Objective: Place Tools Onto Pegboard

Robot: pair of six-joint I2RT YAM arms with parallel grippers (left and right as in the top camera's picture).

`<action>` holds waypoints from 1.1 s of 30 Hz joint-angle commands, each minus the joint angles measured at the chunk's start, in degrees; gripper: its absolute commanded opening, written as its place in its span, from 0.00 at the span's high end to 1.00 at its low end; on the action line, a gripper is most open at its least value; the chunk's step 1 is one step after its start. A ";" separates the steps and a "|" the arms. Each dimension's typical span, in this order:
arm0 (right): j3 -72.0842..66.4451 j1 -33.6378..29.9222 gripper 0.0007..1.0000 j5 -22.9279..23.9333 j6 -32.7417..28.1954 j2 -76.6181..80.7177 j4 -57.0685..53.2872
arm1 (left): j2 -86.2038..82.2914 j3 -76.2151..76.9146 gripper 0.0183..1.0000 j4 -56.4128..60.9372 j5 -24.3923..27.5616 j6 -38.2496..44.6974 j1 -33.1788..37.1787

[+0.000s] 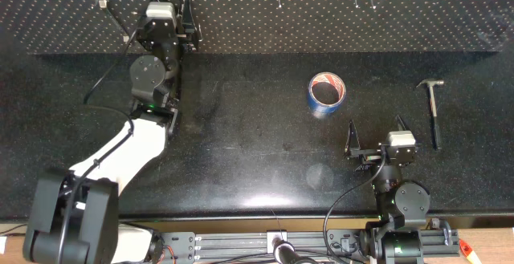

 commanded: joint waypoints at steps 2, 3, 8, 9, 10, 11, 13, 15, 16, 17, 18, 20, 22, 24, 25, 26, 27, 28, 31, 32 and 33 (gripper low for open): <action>-0.15 -0.26 0.00 0.09 -0.81 -0.24 -0.31 | 2.14 0.83 0.99 1.51 2.54 0.31 0.11; -0.15 -0.26 0.00 0.09 -0.81 -0.24 -0.31 | 2.47 0.83 0.99 1.51 2.54 0.31 0.11; -0.15 -0.26 0.00 0.09 -0.81 -0.24 -0.31 | 5.11 0.83 0.99 0.63 3.85 0.31 0.11; -0.15 -0.26 0.00 0.09 -0.81 -0.24 -0.31 | 5.64 0.83 0.99 -0.11 3.87 0.33 0.11; -0.15 -0.26 0.00 0.09 -0.81 -0.24 -0.31 | 5.66 0.83 0.99 -0.13 3.87 0.33 0.11; -0.15 -0.26 0.00 0.09 -0.81 -0.24 -0.31 | 5.66 0.83 0.99 -0.11 3.85 0.33 0.11; -0.15 -0.26 0.00 0.09 -0.81 -0.24 -0.31 | 5.66 0.83 0.72 -0.11 3.82 0.35 0.11; -0.15 -0.26 0.00 0.09 -0.81 -0.24 -0.31 | 5.64 0.83 0.41 0.68 3.80 0.35 0.13; -0.15 -0.26 0.00 0.09 -0.81 -0.24 -0.31 | 5.46 0.83 0.24 0.57 3.80 0.35 0.13; -0.15 -0.26 0.00 0.09 -0.81 -0.24 -0.31 | 5.22 0.83 0.02 0.33 3.80 0.35 0.13; -0.15 -0.26 0.00 0.09 -0.81 -0.24 -0.31 | 4.63 0.83 0.00 -0.37 3.78 0.35 0.13; -0.15 -0.26 0.00 0.09 -0.81 -0.24 -0.31 | 2.29 0.83 0.00 -4.42 3.85 0.33 0.52; -0.15 -0.26 0.00 0.09 -0.81 -0.24 -0.31 | -2.60 0.83 0.00 -12.46 4.02 0.33 1.16; -0.15 -0.26 0.00 0.09 -0.81 -0.24 -0.31 | -9.97 0.83 0.00 -21.59 4.07 0.33 1.73; -0.15 -0.26 0.00 0.09 -0.81 -0.24 -0.31 | -15.47 0.83 0.00 -27.08 4.11 0.31 2.43; -0.15 -0.26 0.00 0.09 -0.81 -0.24 -0.31 | -20.22 0.83 0.00 -31.17 4.98 0.35 2.89; -0.15 -0.26 0.00 0.09 -0.81 -0.24 -0.31 | -23.37 0.83 0.00 -33.99 5.18 0.33 3.21; -0.15 -0.26 0.00 0.09 -0.81 -0.24 -0.31 | -27.85 0.81 0.00 -39.80 5.33 0.33 3.54; -0.15 -0.26 0.00 0.09 -0.81 -0.24 -0.31 | -38.62 0.37 0.00 -50.01 5.62 0.31 5.22; -0.15 -0.26 0.00 0.09 -0.81 -0.24 -0.31 | -41.79 -0.31 0.00 -50.73 5.73 0.31 6.10; -0.15 -0.26 0.00 0.09 -0.81 -0.24 -0.31 | -45.22 -1.25 0.00 -51.87 6.78 0.31 7.50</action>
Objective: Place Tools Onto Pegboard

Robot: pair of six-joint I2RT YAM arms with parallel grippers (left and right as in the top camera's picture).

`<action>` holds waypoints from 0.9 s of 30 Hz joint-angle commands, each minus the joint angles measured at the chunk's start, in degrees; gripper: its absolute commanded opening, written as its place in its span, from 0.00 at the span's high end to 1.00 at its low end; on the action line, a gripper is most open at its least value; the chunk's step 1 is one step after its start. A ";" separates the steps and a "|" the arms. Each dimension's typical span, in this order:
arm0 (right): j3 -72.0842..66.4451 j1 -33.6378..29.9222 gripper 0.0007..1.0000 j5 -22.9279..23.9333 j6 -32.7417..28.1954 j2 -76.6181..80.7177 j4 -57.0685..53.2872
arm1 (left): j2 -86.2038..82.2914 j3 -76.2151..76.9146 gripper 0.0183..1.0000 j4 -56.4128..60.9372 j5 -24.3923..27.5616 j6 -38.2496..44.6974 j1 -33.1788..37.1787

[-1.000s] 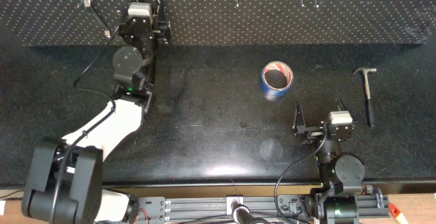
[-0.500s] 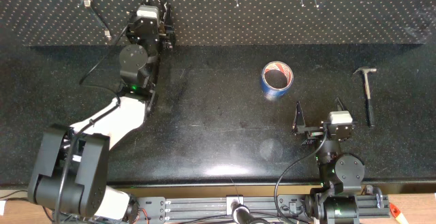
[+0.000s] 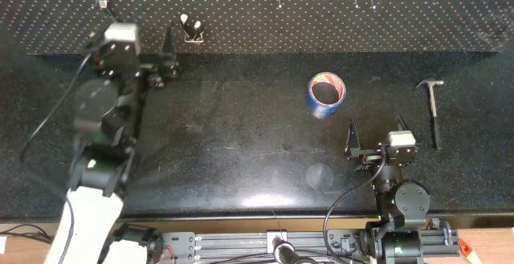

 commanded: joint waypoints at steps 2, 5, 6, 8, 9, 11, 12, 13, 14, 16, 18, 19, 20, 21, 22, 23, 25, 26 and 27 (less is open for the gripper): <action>-0.15 -0.26 0.00 0.07 -0.81 -0.20 -0.31 | -18.32 -6.23 0.00 -4.33 5.62 0.31 6.49; -0.15 -0.26 0.00 0.09 -0.81 -0.20 -0.31 | -28.02 -15.96 0.00 2.05 7.28 -2.67 8.22; -0.15 -0.26 0.00 0.07 -0.81 -0.20 -0.31 | -30.10 -19.10 0.00 5.35 7.30 -3.41 8.24; -0.15 -0.26 0.00 0.07 -0.81 -0.20 -0.31 | -35.41 -26.82 0.00 12.02 7.52 -8.55 9.25; -0.15 -0.26 0.00 0.07 -0.81 -0.20 -0.31 | -37.77 -29.16 0.00 12.68 7.48 -9.18 9.79; -0.15 -0.26 0.00 0.07 -0.81 -0.20 -0.31 | -40.85 -31.63 0.00 12.63 7.23 -9.16 10.51; -0.15 -0.26 0.00 0.07 -0.81 -0.20 -0.31 | -41.66 -32.00 0.00 12.59 7.28 -9.18 10.49; -0.15 -0.26 0.00 0.07 -0.81 -0.20 -0.31 | -42.45 -32.00 0.00 12.13 7.26 -9.18 10.38; -0.15 -0.26 0.00 0.07 -0.81 -0.20 -0.31 | -43.12 -32.00 0.00 10.99 7.26 -9.18 10.38; -0.15 -0.26 0.00 0.07 -0.81 -0.20 -0.31 | -45.09 -32.02 0.00 7.76 6.69 -9.14 10.38; -0.15 -0.26 0.00 0.07 -0.81 -0.20 -0.31 | -46.18 -32.50 0.01 6.97 5.81 -8.94 10.38; -0.15 -0.26 0.00 0.07 -0.81 -0.20 -0.31 | -47.15 -33.90 0.00 6.45 5.29 -8.94 10.38; -0.15 -0.26 0.00 0.07 -0.81 -0.20 -0.31 | -48.33 -35.41 0.00 6.64 5.27 -8.94 10.38; -0.15 -0.26 0.00 0.07 -0.81 -0.20 -0.31 | -50.73 -38.07 0.00 8.13 5.31 -8.98 10.40; -0.15 -0.26 0.00 0.07 -0.81 -0.20 -0.31 | -52.09 -40.19 0.00 10.64 5.31 -8.98 10.40; -0.15 -0.26 0.00 0.07 -0.81 -0.20 -0.31 | -53.57 -43.10 0.00 14.01 5.33 -9.01 10.40; -0.15 -0.26 0.00 0.07 -0.81 -0.20 -0.31 | -54.14 -42.93 0.00 12.50 4.55 -8.96 10.40; -0.15 -0.26 0.00 0.07 -0.81 -0.20 -0.31 | -54.27 -42.93 0.01 11.45 3.96 -8.96 10.40; -0.15 -0.26 0.00 0.07 -0.81 -0.20 -0.31 | -54.88 -42.93 0.00 9.29 3.54 -8.94 10.40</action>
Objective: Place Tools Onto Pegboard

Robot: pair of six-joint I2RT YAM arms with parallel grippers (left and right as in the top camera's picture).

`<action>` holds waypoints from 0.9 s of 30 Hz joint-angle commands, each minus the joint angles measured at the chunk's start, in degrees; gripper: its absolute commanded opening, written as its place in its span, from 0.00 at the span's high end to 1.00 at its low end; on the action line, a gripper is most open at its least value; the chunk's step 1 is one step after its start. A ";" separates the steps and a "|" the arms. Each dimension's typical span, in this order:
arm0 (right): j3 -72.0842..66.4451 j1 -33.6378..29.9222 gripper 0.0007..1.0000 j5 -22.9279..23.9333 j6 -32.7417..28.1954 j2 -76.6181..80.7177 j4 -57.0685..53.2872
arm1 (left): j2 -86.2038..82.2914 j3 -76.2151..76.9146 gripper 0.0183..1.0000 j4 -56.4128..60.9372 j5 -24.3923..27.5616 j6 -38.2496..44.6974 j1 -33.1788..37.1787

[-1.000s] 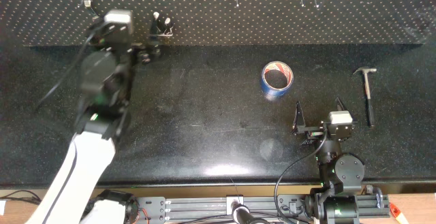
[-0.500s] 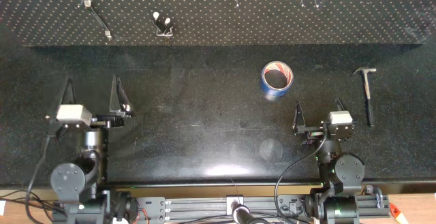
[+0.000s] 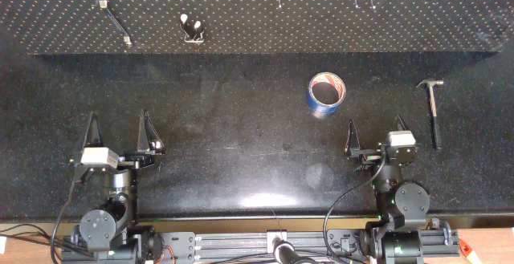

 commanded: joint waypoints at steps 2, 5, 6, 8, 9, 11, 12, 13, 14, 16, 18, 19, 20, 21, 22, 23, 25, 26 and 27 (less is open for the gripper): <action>-0.15 -0.26 0.00 0.09 -0.81 -0.24 -0.31 | -3.58 -0.04 0.00 -8.48 -2.60 -0.31 0.13; -0.15 -0.26 0.00 0.09 -0.81 -0.24 -0.31 | -3.58 -0.04 0.00 -13.99 -2.10 -0.28 0.57; -0.15 -0.26 0.00 0.09 -0.81 -0.24 -0.31 | -3.58 -0.04 0.00 -15.96 -0.76 -0.28 1.05; -0.15 -0.26 0.00 0.09 -0.81 -0.24 -0.31 | -3.58 -0.04 0.00 -19.43 2.32 -0.28 1.62; -0.15 -0.26 0.00 0.09 -0.81 -0.24 -0.31 | -3.58 -0.04 0.00 -20.57 2.32 -0.31 1.62; -0.15 -0.26 0.00 0.09 -0.81 -0.24 -0.31 | -3.58 -0.04 0.00 -22.03 1.79 0.63 1.68; -0.15 -0.26 0.00 0.09 -0.81 -0.24 -0.31 | -3.58 -0.04 0.00 -22.25 1.84 3.54 1.68; -0.15 -0.26 0.00 0.09 -0.81 -0.24 -0.31 | -3.58 -0.04 0.00 -22.73 1.86 6.23 1.68; -0.15 -0.26 0.00 0.09 -0.81 -0.24 -0.31 | -3.58 -0.04 0.00 -23.26 1.86 7.06 1.68; -0.15 -0.26 0.00 0.09 -0.81 -0.24 -0.31 | -3.58 -0.04 0.00 -24.79 1.79 8.00 1.75; -0.15 -0.26 0.00 0.09 -0.81 -0.24 -0.31 | -3.58 -0.04 0.00 -24.76 1.86 8.15 3.08; -0.15 -0.26 0.00 0.09 -0.81 -0.24 -0.31 | -3.58 -0.04 0.00 -24.76 1.86 8.15 3.78; -0.15 -0.26 0.00 0.09 -0.81 -0.24 -0.31 | -3.58 -0.04 0.00 -24.74 1.86 8.15 3.91; -0.15 -0.26 0.00 0.09 -0.81 -0.24 -0.31 | -3.58 -0.04 0.00 -24.74 1.86 8.15 3.91; -0.15 -0.26 0.00 0.09 -0.81 -0.24 -0.31 | -3.58 -0.04 0.01 -24.74 1.86 8.15 3.91; -0.15 -0.26 0.00 0.09 -0.81 -0.24 -0.31 | -3.56 -0.04 0.00 -24.72 1.86 8.15 3.91; -0.15 -0.26 0.00 0.09 -0.81 -0.24 -0.31 | -3.56 -0.04 0.00 -24.70 1.86 8.15 3.80; -0.15 -0.26 0.00 0.09 -0.81 -0.24 -0.31 | -3.56 -0.04 0.00 -24.70 1.86 8.15 3.76; -0.15 -0.26 0.00 0.09 -0.81 -0.24 -0.31 | -3.56 -0.04 0.00 -24.70 1.86 8.15 2.89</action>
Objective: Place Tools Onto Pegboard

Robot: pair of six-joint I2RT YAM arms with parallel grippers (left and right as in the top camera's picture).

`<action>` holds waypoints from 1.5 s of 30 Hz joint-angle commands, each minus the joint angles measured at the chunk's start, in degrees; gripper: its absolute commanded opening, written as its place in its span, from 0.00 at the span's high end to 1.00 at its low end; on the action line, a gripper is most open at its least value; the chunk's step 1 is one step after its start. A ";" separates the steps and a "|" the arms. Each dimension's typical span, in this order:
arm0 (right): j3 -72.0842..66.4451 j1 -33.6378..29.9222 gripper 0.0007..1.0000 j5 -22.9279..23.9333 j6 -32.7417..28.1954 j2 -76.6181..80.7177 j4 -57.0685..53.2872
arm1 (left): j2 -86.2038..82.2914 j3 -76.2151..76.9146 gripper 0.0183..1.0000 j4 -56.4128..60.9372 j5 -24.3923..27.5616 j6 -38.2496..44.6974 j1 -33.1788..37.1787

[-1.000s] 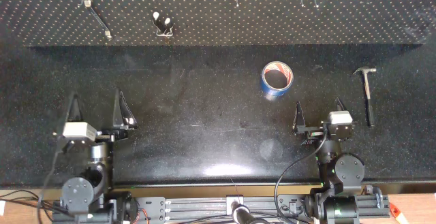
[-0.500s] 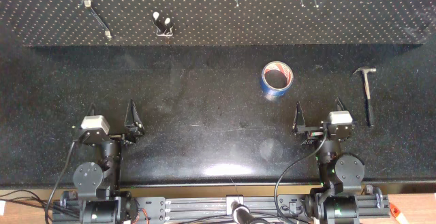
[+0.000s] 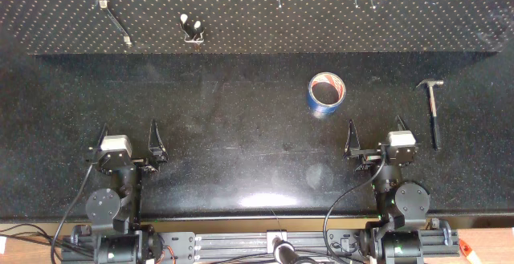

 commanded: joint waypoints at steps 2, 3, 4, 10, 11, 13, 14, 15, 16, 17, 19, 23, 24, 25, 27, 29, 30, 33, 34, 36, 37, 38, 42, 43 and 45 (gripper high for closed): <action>-0.15 -0.26 0.00 0.09 -0.81 -0.24 -0.31 | -0.59 -0.09 0.00 -0.39 1.03 0.76 -2.45; -0.15 -0.26 0.00 0.09 -0.81 -0.24 -0.31 | -0.59 -0.09 0.00 -0.39 1.03 0.76 -2.47; -0.15 -0.26 0.00 0.09 -0.81 -0.24 -0.31 | -0.59 -0.09 0.00 -0.39 1.03 0.76 -2.40; -0.15 -0.26 0.00 0.09 -0.81 -0.24 -0.31 | -0.59 -0.09 0.00 -0.39 1.03 0.76 -2.40; -0.15 -0.26 0.00 0.09 -0.81 -0.26 -0.31 | -0.59 -0.09 0.00 -0.39 1.03 0.76 -2.40; -0.15 -0.26 0.00 0.09 -0.81 -0.24 -0.31 | -0.59 -0.09 0.00 -0.39 1.03 0.76 -2.40; -0.15 -0.26 0.00 0.11 -0.81 -0.24 -0.31 | -0.59 -0.09 0.00 -0.39 1.03 0.76 -2.40; -0.15 -0.26 0.00 0.11 -0.83 -0.24 -0.31 | -0.59 -0.09 0.00 -0.39 1.03 0.76 -2.40; -0.15 -0.26 0.00 0.11 -0.81 -0.24 -0.31 | -0.59 -0.09 0.00 -0.39 1.03 0.76 -2.40; -0.15 -0.26 0.00 0.11 -0.81 -0.24 -0.31 | -0.59 -0.09 0.00 -0.39 1.03 0.76 -2.40; -0.15 -0.26 0.00 0.09 -0.81 -0.24 -0.33 | -0.59 -0.09 0.00 -0.39 1.03 0.79 -2.40; 0.02 -0.15 0.00 -1.05 -0.35 -0.09 1.14 | -0.59 -0.09 0.00 -0.39 1.03 0.76 -2.40; 1.05 -0.15 0.00 -1.22 1.53 0.66 2.40 | -0.59 -0.09 0.00 -0.39 1.03 0.76 -2.40; 2.80 -0.15 0.00 -1.22 3.87 2.16 2.97 | -0.59 -0.09 0.00 -0.39 1.03 0.76 -2.40; 8.85 -0.15 0.00 -1.25 9.05 6.95 3.63 | -0.59 -0.09 0.00 -0.39 1.03 0.76 -2.40; 16.39 -0.13 0.00 -3.76 10.03 12.90 3.56 | -0.59 -0.09 0.00 -0.39 1.03 0.76 -2.40; 20.50 -0.13 0.00 -5.03 10.03 16.24 2.69 | -0.59 -0.09 0.00 -0.39 1.03 0.76 -2.40; 37.83 -0.02 0.00 -6.64 10.67 28.83 -15.54 | -0.59 -0.09 0.00 -0.39 1.03 0.79 -2.40; 41.22 -0.02 0.00 -6.62 10.64 31.43 -20.09 | -0.59 -0.09 0.00 -0.39 1.03 0.76 -2.40; 52.33 -0.02 0.01 -6.60 10.62 40.85 -35.95 | -0.59 -0.09 0.00 -0.39 1.03 0.79 -2.40; 55.87 -0.02 0.00 -6.43 10.60 44.39 -41.33 | -0.59 -0.09 0.00 -0.39 1.03 0.76 -2.40; 58.55 0.35 0.00 -6.43 10.47 47.80 -45.68 | -0.59 -0.09 0.00 -0.39 1.03 0.79 -2.40; 59.93 7.58 0.00 -4.90 10.23 55.87 -49.16 | -0.59 -0.09 0.00 -0.39 1.03 0.76 -2.40; 59.93 10.51 0.00 -1.95 11.56 58.90 -49.13 | -0.59 -0.09 0.00 -0.39 1.03 0.76 -2.40; 59.93 12.55 0.00 -0.33 12.83 62.42 -48.96 | -0.59 -0.09 0.00 -0.39 1.03 0.76 -2.40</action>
